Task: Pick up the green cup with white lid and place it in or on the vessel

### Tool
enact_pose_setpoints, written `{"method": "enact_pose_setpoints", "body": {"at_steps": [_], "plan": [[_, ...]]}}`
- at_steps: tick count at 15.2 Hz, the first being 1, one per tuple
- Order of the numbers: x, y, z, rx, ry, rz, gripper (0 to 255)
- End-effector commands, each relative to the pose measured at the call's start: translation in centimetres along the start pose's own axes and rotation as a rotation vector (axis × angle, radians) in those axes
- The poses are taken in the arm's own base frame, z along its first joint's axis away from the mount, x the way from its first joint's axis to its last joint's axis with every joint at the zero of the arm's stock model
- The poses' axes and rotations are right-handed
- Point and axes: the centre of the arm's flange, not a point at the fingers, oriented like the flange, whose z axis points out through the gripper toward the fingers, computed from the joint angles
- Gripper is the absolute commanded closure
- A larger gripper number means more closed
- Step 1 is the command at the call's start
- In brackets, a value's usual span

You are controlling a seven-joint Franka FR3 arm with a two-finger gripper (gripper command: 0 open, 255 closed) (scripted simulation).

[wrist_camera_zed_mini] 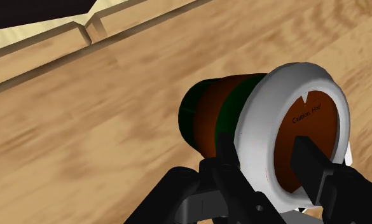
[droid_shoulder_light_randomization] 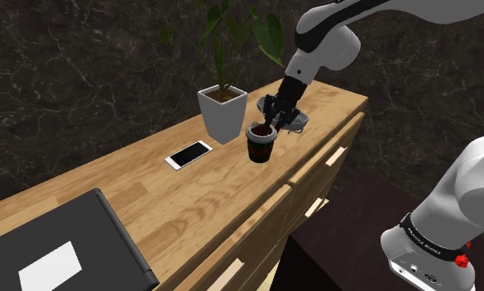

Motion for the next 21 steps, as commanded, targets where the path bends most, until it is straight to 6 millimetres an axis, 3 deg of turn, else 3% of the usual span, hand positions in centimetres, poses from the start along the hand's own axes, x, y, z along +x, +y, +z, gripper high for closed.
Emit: {"method": "enact_pose_setpoints", "body": {"at_steps": [1,21], "plan": [[-0.3,-0.7,-0.9,0.0,0.0,0.0,255],[-2.2,-6.1,-9.8,0.0,0.0,0.0,255]]}}
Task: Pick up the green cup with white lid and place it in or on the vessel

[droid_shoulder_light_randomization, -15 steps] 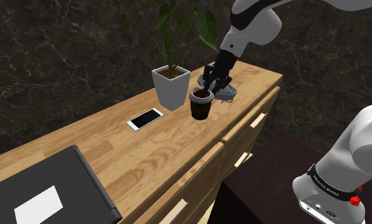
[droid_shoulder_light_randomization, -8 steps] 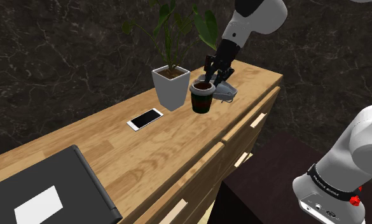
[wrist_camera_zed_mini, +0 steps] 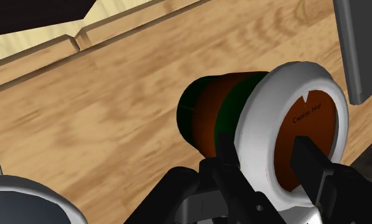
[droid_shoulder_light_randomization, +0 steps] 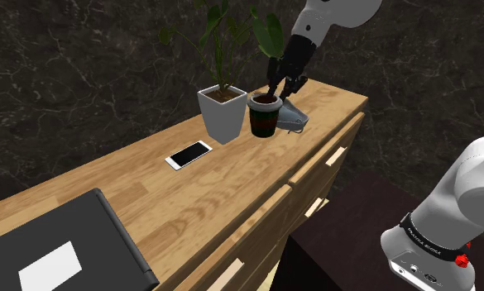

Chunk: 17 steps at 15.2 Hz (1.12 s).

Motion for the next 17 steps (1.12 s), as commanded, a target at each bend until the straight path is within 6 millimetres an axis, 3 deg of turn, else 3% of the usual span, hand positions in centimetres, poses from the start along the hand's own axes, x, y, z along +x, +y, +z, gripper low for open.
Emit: {"method": "enact_pose_setpoints", "body": {"at_steps": [1,6,17], "plan": [[-0.2,-0.6,-1.0,0.0,0.0,0.0,255],[-0.7,-1.8,-2.9,0.0,0.0,0.0,255],[7.5,5.5,-12.5,0.0,0.0,0.0,255]]}}
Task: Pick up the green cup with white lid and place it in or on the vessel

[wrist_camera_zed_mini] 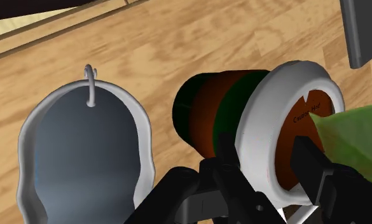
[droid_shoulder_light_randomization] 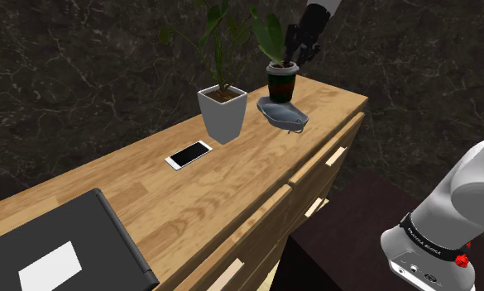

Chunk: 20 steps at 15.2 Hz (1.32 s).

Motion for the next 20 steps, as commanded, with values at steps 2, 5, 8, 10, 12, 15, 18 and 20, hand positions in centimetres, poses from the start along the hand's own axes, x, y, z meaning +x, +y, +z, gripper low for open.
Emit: {"method": "enact_pose_setpoints", "body": {"at_steps": [2,5,8,10,12,15,18,20], "plan": [[2.3,1.9,-2.6,-0.001,0.0,-0.002,255],[4.5,3.9,-5.2,-0.001,0.0,-0.002,255],[6.8,5.9,-7.8,-0.001,0.0,-0.002,255],[7.8,7.0,-8.5,-0.001,0.0,-0.002,255],[8.0,7.5,-7.6,-0.001,0.0,-0.002,255],[8.3,8.3,-6.3,-0.001,0.0,-0.002,255],[8.6,9.2,-5.0,-0.001,0.0,-0.002,255],[8.8,9.7,-4.1,-0.001,0.0,-0.002,255]]}}
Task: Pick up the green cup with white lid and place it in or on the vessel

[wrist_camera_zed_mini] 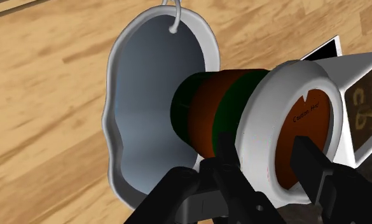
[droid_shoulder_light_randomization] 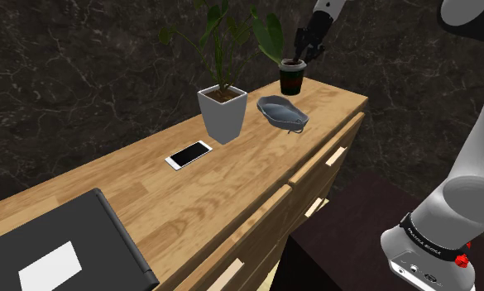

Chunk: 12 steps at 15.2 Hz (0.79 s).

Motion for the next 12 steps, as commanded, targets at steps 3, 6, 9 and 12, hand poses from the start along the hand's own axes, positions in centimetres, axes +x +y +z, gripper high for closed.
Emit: {"method": "enact_pose_setpoints", "body": {"at_steps": [3,6,9,12], "plan": [[0.4,1.1,1.8,0.0,0.001,-0.001,255],[0.7,1.9,3.1,0.0,0.001,-0.001,255],[1.0,2.7,4.4,0.0,0.001,-0.001,255],[1.3,3.5,5.8,0.0,0.001,-0.001,255]]}}
